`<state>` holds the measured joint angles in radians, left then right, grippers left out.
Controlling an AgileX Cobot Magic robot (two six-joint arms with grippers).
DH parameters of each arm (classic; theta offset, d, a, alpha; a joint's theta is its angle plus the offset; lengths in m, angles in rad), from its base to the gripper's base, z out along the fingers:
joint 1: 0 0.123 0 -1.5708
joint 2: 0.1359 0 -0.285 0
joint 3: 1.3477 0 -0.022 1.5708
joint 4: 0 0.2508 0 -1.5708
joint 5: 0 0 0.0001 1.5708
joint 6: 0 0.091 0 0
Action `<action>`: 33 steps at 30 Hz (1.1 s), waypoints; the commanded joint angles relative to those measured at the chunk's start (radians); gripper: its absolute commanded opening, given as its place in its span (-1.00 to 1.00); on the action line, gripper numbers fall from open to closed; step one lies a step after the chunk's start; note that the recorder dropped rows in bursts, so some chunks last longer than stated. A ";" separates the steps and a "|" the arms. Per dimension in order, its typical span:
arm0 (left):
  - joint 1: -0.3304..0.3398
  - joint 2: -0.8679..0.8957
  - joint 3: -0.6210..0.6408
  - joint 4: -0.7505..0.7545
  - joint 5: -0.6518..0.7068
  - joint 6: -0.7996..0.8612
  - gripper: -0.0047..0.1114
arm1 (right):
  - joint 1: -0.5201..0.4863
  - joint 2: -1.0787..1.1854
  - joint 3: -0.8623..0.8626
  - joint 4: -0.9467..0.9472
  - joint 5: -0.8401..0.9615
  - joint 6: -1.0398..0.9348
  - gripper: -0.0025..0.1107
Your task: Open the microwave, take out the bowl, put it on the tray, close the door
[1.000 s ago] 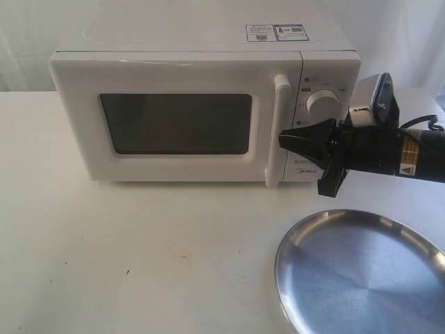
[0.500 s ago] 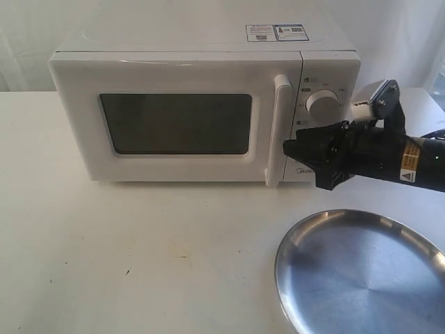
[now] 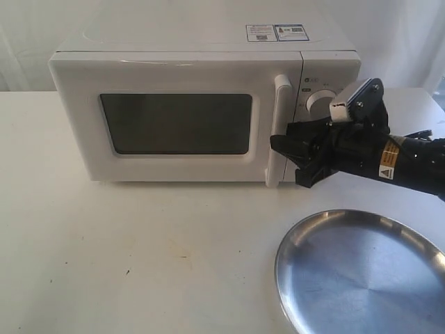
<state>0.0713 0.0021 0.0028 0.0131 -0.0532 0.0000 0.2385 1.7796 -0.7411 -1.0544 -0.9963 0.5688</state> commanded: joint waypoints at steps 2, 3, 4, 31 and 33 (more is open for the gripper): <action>-0.002 -0.002 -0.003 -0.006 0.001 0.000 -0.92 | 0.003 -0.003 -0.009 0.037 0.004 -0.028 -0.22; -0.002 -0.002 -0.003 -0.006 0.001 0.000 -0.92 | 0.005 0.001 -0.012 0.037 0.004 -0.031 -0.22; -0.002 -0.002 -0.003 -0.006 0.001 0.000 -0.92 | 0.009 0.010 -0.018 0.037 0.004 -0.031 -0.23; -0.002 -0.002 -0.003 -0.006 0.001 0.000 -0.92 | 0.059 0.026 -0.048 -0.507 -0.225 -0.046 -0.96; -0.002 -0.002 -0.003 -0.006 0.001 0.000 -0.92 | 0.059 0.019 -0.048 -0.517 -0.225 -0.046 -0.96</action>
<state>0.0713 0.0021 0.0028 0.0131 -0.0532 0.0000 0.2522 1.8239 -0.8083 -1.1895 -1.0036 0.5411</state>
